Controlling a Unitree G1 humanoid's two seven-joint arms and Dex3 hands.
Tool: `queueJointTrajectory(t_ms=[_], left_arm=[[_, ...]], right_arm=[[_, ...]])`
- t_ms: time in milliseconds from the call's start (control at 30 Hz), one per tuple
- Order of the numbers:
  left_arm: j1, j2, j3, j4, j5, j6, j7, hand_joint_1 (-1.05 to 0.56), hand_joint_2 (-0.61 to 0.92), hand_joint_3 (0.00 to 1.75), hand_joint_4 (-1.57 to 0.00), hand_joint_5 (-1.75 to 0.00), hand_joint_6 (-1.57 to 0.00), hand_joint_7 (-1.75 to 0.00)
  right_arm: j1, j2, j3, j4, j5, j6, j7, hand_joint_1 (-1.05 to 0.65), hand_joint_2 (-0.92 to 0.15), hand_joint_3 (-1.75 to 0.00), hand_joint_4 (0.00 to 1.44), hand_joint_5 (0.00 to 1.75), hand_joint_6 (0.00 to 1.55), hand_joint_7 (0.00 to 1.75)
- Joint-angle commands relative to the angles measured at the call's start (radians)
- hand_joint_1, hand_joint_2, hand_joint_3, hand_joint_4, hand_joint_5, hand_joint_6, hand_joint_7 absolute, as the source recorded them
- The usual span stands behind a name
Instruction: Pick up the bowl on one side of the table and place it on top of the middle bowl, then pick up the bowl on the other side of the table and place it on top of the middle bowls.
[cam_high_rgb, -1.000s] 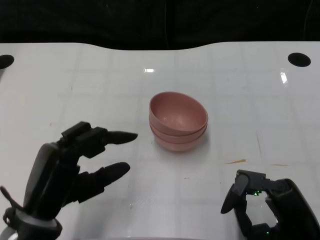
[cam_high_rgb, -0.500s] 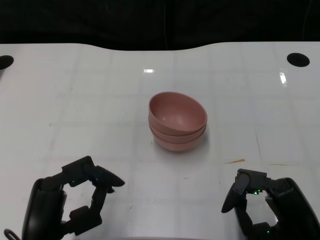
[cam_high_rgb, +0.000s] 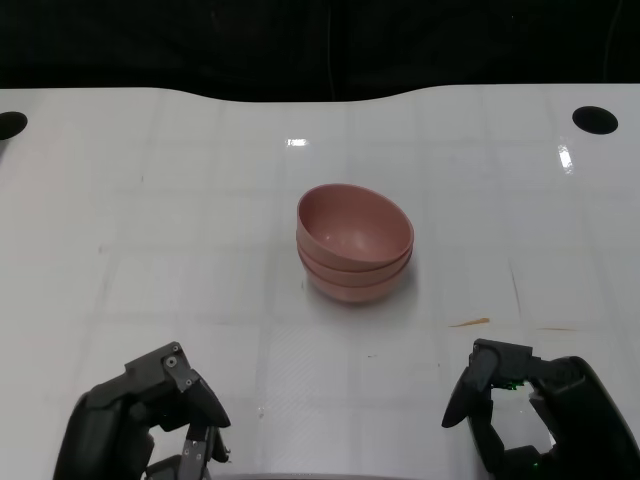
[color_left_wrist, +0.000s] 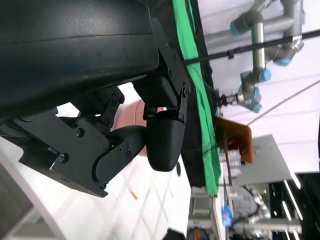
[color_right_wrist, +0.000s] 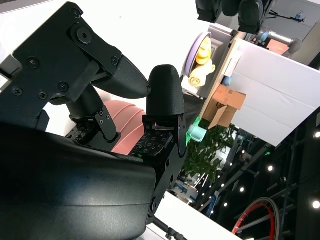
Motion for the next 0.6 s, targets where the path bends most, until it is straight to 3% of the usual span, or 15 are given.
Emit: queueJointTrajectory(t_ms=[33,600], left_arm=[[-0.023,-0.013,0.028,0.043,-0.052,-0.016,-0.053,-0.13,0.43,1.31,-0.94,-1.69,-0.87,-1.49],[-0.04,-0.07,0.075,0.083,-0.049,-0.014,-0.126,-0.14,0.42,1.3,-0.97,-1.64,-0.92,-1.4]], right_arm=[[-0.009,-0.012,-0.005,0.02,-0.005,-0.01,-0.002,-0.18,-0.34,-1.42,0.89,1.75,0.85,1.42],[-0.012,-0.015,-0.016,0.031,-0.036,-0.018,-0.022,-0.19,-0.37,-1.38,0.87,1.75,0.89,1.36]])
